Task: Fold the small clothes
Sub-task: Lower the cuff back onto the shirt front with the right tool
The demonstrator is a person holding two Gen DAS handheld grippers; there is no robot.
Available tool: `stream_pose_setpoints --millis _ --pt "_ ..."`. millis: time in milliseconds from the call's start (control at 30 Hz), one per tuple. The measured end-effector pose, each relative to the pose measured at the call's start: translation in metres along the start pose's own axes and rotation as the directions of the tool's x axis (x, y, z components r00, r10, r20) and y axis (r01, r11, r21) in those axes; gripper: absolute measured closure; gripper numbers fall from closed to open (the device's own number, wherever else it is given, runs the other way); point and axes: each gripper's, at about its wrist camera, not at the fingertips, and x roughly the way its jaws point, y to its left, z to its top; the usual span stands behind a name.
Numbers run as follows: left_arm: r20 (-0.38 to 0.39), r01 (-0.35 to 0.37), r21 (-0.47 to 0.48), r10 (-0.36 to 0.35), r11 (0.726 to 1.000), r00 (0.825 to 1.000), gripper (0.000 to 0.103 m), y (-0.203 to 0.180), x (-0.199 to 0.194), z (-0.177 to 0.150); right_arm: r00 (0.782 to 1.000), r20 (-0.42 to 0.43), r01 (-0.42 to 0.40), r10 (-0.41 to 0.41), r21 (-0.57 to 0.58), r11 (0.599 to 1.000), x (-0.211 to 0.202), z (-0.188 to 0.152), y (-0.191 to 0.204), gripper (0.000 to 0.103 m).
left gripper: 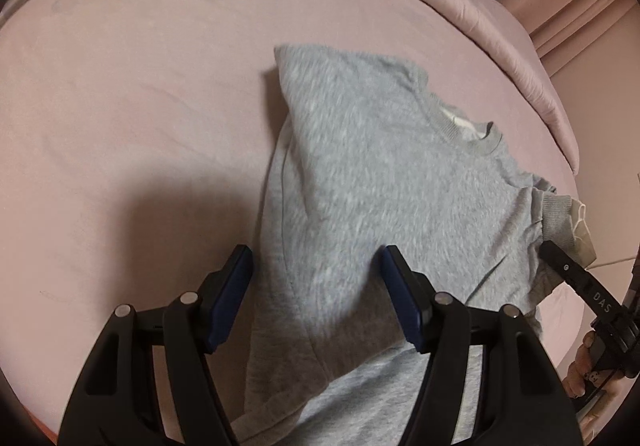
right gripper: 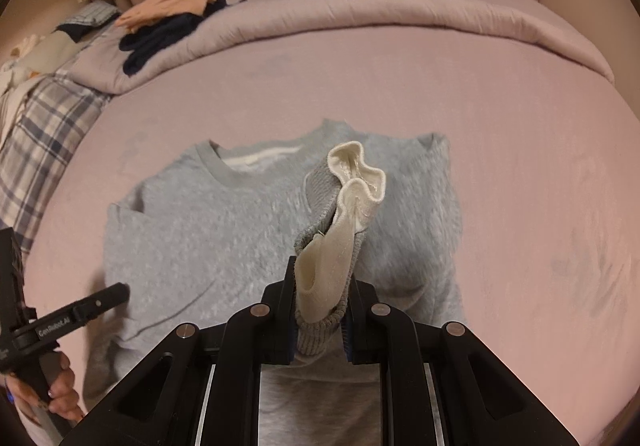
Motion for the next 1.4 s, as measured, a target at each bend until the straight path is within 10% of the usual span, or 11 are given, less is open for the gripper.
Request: stream_pose_setpoints --millis 1400 --pt "-0.010 -0.010 0.041 0.010 0.999 1.000 0.031 0.001 0.005 -0.001 1.000 -0.025 0.022 -0.018 0.157 0.987 -0.017 -0.007 -0.054 0.077"
